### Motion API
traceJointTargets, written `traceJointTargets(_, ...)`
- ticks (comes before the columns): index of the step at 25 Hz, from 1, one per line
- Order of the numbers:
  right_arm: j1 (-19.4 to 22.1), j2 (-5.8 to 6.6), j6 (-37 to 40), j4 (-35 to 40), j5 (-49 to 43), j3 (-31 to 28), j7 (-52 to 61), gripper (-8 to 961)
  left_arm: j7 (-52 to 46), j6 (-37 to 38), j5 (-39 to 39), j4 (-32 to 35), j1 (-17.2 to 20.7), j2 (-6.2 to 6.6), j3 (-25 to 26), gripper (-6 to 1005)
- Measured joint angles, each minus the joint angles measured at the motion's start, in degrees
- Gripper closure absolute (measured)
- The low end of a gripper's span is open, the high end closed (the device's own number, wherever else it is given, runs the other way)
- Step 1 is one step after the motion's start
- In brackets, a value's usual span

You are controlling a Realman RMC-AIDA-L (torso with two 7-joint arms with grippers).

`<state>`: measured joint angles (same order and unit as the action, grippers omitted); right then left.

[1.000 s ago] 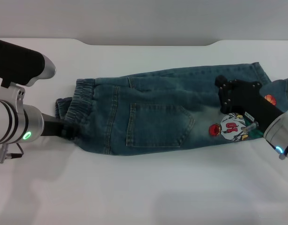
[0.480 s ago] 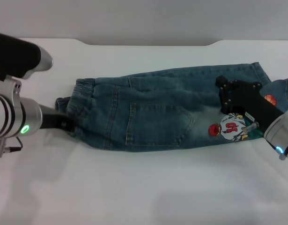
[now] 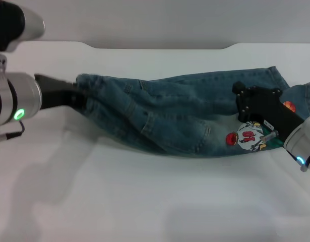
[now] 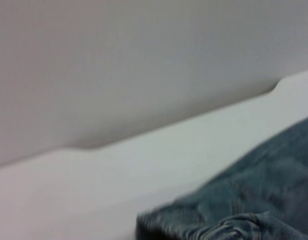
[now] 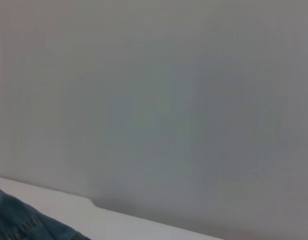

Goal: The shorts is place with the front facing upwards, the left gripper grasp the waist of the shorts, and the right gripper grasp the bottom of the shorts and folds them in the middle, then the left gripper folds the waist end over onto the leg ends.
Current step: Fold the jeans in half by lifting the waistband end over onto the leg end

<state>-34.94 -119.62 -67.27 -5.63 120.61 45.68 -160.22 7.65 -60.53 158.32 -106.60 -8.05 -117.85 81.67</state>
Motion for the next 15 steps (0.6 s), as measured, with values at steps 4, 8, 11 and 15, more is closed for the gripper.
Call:
traceJointTargets(4, -0.92, -0.04, 1.9, 0.0, 0.19, -0.07, 0.13, 952, 0.21, -0.04, -0.04, -4.74, 0.59, -0.01, -0.35, 953)
traceJointTargets(8, -1.82, -0.16, 3.09, -0.12, 0.25, -0.07, 0.21, 952, 1.39, -0.14, -1.63, -7.86, 1.16, 0.0, -0.85, 953)
traceJointTargets(11, -2.84, -0.2, 3.2, -0.33, 0.23, -0.06, 0.67, 952, 2.5, 0.1, -3.57, -7.97, 1.14, 0.01, -0.58, 953)
traceJointTargets(15, -4.74, -0.2, 4.07, -0.97, -0.01, -0.06, 1.64, 953, 4.4, 0.86, -7.11, -8.1, 0.74, 0.02, 0.1, 953)
